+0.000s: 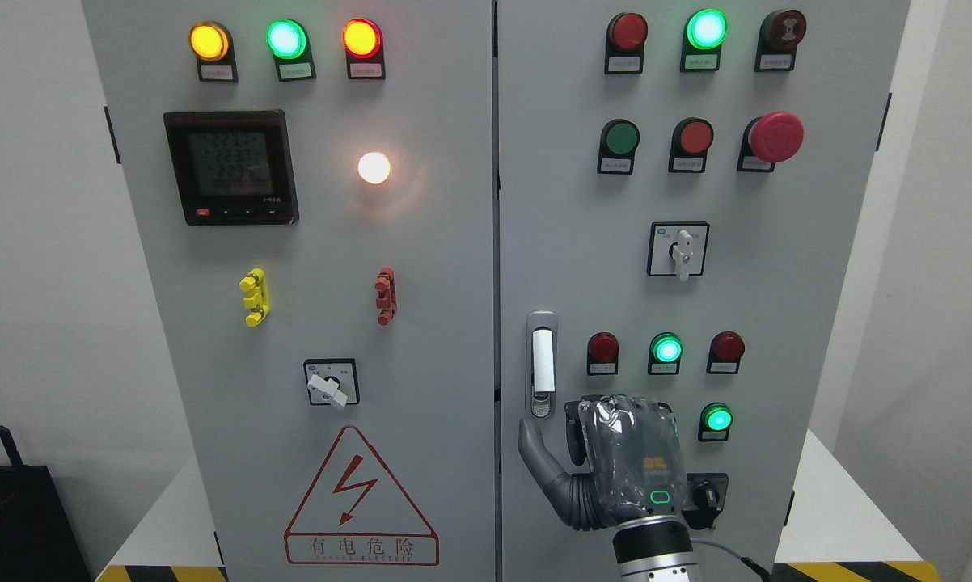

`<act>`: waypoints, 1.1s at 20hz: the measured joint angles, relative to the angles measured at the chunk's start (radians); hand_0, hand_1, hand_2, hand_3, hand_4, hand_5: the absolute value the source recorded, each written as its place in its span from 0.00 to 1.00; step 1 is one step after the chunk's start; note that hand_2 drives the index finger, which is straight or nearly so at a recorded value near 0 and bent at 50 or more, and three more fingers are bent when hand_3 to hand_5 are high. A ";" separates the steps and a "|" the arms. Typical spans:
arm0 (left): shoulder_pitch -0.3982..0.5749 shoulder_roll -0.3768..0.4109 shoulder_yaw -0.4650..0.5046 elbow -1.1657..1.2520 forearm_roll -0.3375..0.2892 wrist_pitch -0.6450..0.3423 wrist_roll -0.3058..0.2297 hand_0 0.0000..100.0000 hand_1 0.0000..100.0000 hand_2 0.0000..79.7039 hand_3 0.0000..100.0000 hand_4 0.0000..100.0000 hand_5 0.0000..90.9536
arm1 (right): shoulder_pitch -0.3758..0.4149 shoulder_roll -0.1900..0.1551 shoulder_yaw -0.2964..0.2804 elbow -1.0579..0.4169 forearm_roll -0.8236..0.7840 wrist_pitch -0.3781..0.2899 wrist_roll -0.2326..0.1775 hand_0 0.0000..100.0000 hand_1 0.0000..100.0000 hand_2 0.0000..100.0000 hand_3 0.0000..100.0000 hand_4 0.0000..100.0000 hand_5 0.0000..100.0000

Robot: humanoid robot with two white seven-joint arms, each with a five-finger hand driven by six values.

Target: Release door handle

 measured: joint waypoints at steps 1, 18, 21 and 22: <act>0.000 0.000 0.000 0.000 0.000 0.000 0.000 0.12 0.39 0.00 0.00 0.00 0.00 | -0.003 0.001 0.001 0.001 0.001 0.000 0.004 0.46 0.11 1.00 1.00 1.00 1.00; 0.000 0.000 0.000 0.000 0.000 0.000 0.000 0.12 0.39 0.00 0.00 0.00 0.00 | -0.041 0.005 0.003 0.022 0.000 0.003 0.011 0.47 0.14 1.00 1.00 1.00 1.00; 0.000 0.000 0.000 0.000 0.000 0.000 0.000 0.12 0.39 0.00 0.00 0.00 0.00 | -0.048 0.005 0.003 0.027 -0.001 0.004 0.011 0.48 0.15 1.00 1.00 1.00 1.00; 0.000 0.000 0.000 0.000 0.000 0.000 0.000 0.12 0.39 0.00 0.00 0.00 0.00 | -0.050 0.005 0.003 0.029 -0.002 0.004 0.011 0.48 0.16 1.00 1.00 1.00 1.00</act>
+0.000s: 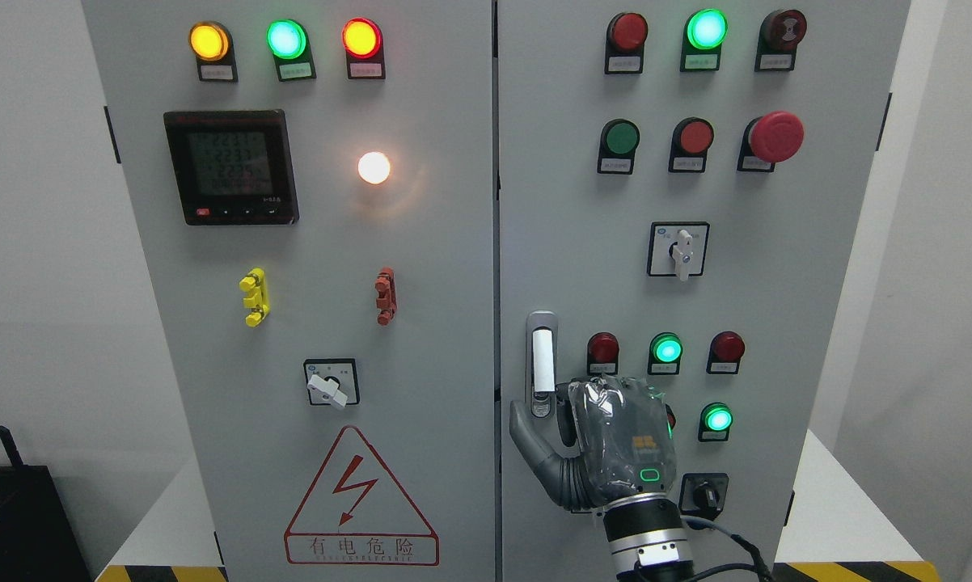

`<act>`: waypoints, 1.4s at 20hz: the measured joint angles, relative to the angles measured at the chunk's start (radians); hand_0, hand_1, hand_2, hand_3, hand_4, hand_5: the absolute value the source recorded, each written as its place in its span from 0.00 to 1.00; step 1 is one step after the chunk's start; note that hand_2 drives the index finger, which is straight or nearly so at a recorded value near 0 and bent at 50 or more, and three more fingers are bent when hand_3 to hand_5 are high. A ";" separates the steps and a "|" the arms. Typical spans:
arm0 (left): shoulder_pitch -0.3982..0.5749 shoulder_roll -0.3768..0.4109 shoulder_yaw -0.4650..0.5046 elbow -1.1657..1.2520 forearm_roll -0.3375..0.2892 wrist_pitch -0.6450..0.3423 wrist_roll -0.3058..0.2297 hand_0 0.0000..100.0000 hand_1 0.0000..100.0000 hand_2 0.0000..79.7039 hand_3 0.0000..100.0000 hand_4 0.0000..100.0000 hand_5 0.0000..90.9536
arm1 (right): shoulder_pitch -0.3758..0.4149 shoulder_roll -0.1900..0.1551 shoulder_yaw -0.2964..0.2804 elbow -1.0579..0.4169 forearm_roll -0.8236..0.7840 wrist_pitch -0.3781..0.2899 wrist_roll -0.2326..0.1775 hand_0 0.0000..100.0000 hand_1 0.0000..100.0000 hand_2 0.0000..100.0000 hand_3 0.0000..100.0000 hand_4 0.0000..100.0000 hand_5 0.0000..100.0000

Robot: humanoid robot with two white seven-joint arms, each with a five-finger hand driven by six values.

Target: Release door handle

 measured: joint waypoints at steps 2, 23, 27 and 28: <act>0.000 0.000 0.000 0.000 0.000 0.000 0.000 0.12 0.39 0.00 0.00 0.00 0.00 | -0.004 0.000 0.000 0.004 -0.001 0.000 0.000 0.48 0.17 1.00 1.00 1.00 1.00; 0.000 0.000 0.000 0.000 0.000 0.000 0.000 0.12 0.39 0.00 0.00 0.00 0.00 | -0.023 -0.004 -0.016 0.027 -0.006 0.005 -0.001 0.56 0.19 1.00 1.00 1.00 1.00; 0.000 0.000 0.000 0.000 0.000 0.000 0.000 0.12 0.39 0.00 0.00 0.00 0.00 | -0.024 -0.005 -0.018 0.028 -0.006 0.006 -0.001 0.56 0.21 1.00 1.00 1.00 1.00; 0.000 0.000 0.000 0.000 0.000 0.000 0.000 0.12 0.39 0.00 0.00 0.00 0.00 | -0.024 -0.005 -0.019 0.029 -0.006 0.006 -0.001 0.56 0.21 1.00 1.00 1.00 1.00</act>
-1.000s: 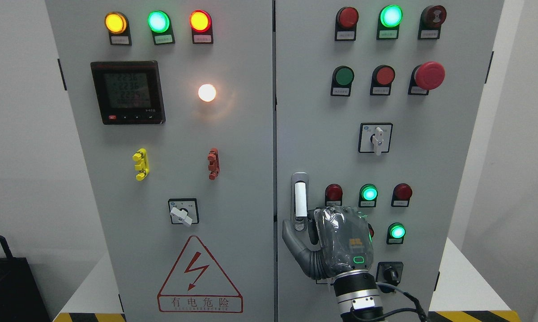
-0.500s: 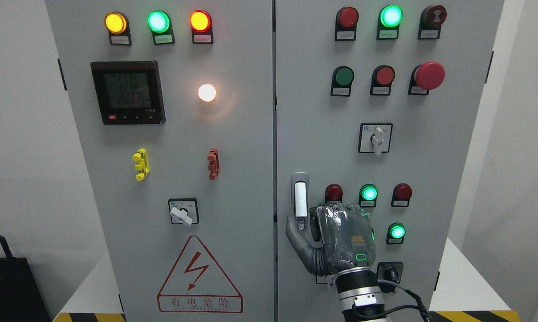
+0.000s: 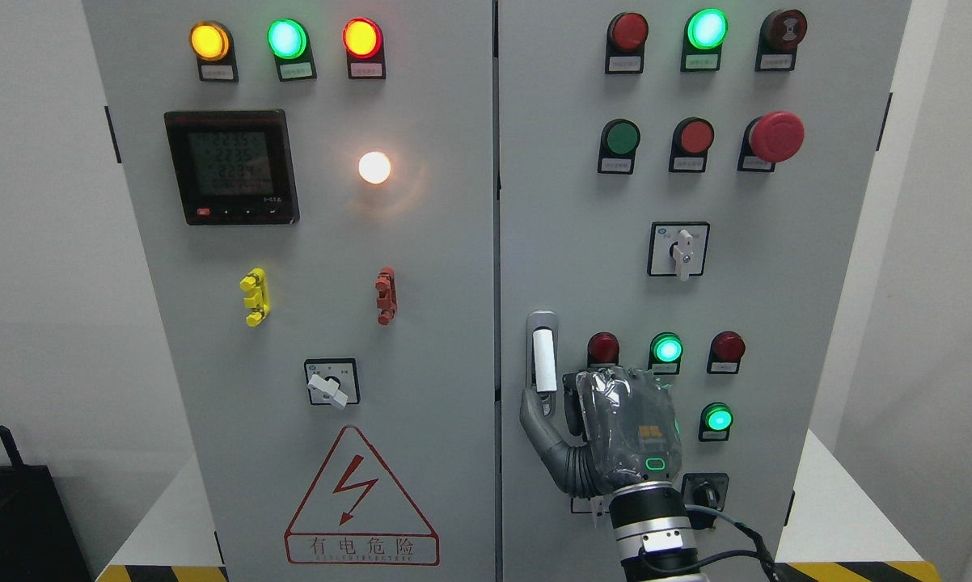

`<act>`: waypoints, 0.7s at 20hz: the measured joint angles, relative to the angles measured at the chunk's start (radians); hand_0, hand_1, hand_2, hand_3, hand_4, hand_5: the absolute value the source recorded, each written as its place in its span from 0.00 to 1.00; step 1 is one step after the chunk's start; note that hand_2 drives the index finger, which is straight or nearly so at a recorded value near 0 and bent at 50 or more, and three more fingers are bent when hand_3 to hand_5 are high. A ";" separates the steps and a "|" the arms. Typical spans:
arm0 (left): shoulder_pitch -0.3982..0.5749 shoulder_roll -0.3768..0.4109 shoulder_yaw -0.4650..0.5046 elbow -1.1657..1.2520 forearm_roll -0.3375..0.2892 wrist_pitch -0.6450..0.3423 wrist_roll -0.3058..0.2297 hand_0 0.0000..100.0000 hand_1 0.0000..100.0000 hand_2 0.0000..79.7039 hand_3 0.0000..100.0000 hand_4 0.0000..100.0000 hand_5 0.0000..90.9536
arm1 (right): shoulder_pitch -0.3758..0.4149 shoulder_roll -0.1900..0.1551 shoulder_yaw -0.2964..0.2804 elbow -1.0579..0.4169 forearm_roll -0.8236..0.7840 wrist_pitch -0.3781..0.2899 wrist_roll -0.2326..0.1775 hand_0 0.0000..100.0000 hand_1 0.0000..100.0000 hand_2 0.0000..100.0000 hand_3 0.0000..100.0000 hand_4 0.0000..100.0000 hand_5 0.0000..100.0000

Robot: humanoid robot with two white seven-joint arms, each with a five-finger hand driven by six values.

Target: Release door handle

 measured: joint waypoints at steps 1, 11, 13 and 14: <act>0.000 0.000 0.000 0.000 0.000 0.000 0.000 0.12 0.39 0.00 0.00 0.00 0.00 | 0.000 0.000 0.000 0.000 0.000 0.000 0.000 0.57 0.21 1.00 1.00 1.00 1.00; 0.000 0.000 0.000 0.000 0.000 0.000 0.000 0.12 0.39 0.00 0.00 0.00 0.00 | 0.000 -0.003 -0.008 0.001 -0.001 0.001 -0.004 0.58 0.22 1.00 1.00 1.00 1.00; 0.000 0.000 0.000 0.000 0.000 0.000 0.000 0.12 0.39 0.00 0.00 0.00 0.00 | 0.000 -0.004 -0.010 0.001 -0.001 0.001 -0.006 0.58 0.22 1.00 1.00 1.00 1.00; 0.000 0.000 0.000 0.000 0.000 0.000 0.000 0.12 0.39 0.00 0.00 0.00 0.00 | 0.000 -0.004 -0.011 0.001 -0.001 0.001 -0.006 0.59 0.22 1.00 1.00 1.00 1.00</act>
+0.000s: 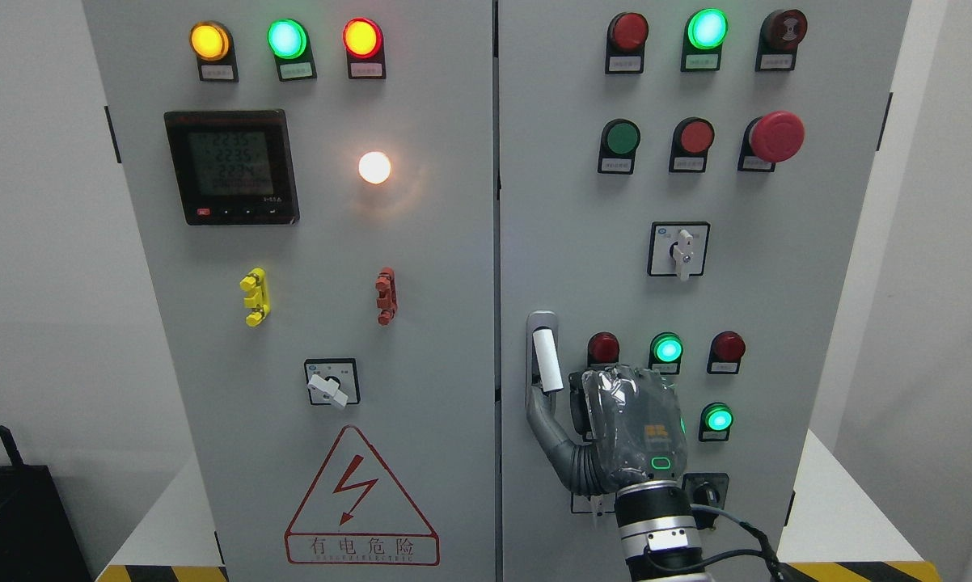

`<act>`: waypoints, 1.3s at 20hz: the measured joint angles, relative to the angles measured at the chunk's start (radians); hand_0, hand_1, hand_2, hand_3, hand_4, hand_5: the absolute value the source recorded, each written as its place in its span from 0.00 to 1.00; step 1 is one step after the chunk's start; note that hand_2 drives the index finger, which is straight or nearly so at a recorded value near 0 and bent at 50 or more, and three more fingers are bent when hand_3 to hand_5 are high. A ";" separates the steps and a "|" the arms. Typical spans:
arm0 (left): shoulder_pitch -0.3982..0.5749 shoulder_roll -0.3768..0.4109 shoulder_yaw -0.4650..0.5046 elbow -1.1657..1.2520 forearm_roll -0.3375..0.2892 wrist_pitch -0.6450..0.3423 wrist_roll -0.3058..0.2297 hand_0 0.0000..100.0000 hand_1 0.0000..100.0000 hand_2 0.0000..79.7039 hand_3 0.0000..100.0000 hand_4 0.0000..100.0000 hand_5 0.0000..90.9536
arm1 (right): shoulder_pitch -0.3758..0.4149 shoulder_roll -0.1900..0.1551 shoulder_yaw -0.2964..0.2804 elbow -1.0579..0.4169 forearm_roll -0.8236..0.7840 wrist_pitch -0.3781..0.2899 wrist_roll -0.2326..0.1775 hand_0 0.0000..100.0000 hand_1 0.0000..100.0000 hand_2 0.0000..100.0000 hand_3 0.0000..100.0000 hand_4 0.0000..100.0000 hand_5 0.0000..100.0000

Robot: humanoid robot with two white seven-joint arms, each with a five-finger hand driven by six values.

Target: Release door handle

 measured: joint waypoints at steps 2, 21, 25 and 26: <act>0.000 0.000 0.000 0.000 0.000 0.000 0.000 0.12 0.39 0.00 0.00 0.00 0.00 | 0.000 -0.001 -0.002 0.000 0.000 0.000 -0.001 0.59 0.22 1.00 1.00 1.00 1.00; 0.000 0.000 0.000 0.000 0.000 0.000 0.000 0.12 0.39 0.00 0.00 0.00 0.00 | 0.004 -0.016 -0.022 -0.005 -0.016 0.001 -0.007 0.59 0.22 1.00 1.00 1.00 1.00; 0.000 0.000 0.000 0.000 0.000 0.000 0.000 0.12 0.39 0.00 0.00 0.00 0.00 | 0.005 -0.020 -0.028 -0.007 -0.023 0.001 -0.007 0.59 0.22 1.00 1.00 1.00 1.00; 0.000 0.000 0.000 0.000 0.000 0.000 0.000 0.12 0.39 0.00 0.00 0.00 0.00 | 0.005 -0.021 -0.030 -0.008 -0.024 0.001 -0.007 0.59 0.22 1.00 1.00 1.00 1.00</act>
